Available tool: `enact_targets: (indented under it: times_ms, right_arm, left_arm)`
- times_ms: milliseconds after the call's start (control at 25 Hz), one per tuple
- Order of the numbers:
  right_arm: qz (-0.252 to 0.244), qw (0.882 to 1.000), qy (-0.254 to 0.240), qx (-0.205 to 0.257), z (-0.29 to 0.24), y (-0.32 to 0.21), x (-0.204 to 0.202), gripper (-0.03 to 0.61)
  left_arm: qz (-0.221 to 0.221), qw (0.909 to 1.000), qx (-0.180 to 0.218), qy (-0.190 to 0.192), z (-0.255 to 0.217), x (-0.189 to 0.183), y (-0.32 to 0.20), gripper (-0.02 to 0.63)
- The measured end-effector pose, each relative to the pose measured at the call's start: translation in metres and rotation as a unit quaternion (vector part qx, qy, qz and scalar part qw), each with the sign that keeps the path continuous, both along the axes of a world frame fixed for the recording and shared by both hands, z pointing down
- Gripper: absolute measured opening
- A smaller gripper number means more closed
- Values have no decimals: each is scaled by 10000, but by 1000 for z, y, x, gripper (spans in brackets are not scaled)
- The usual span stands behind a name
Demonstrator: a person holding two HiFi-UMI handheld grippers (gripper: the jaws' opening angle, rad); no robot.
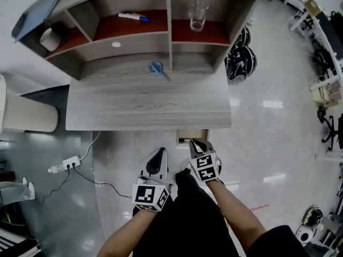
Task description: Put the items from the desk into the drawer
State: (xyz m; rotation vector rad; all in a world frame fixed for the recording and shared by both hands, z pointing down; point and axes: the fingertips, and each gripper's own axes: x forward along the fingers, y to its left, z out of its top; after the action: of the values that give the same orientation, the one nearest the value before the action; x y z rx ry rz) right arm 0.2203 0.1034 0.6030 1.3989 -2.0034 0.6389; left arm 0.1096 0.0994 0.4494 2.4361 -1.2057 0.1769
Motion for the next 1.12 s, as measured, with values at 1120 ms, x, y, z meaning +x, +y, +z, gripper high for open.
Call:
enact_targets:
  times_ms: [1120]
  right_arm:
    - [972, 9601, -955, 2442, -236, -15, -114, 19]
  left_arm:
    - [704, 9914, 1044, 349, -102, -64, -22, 3]
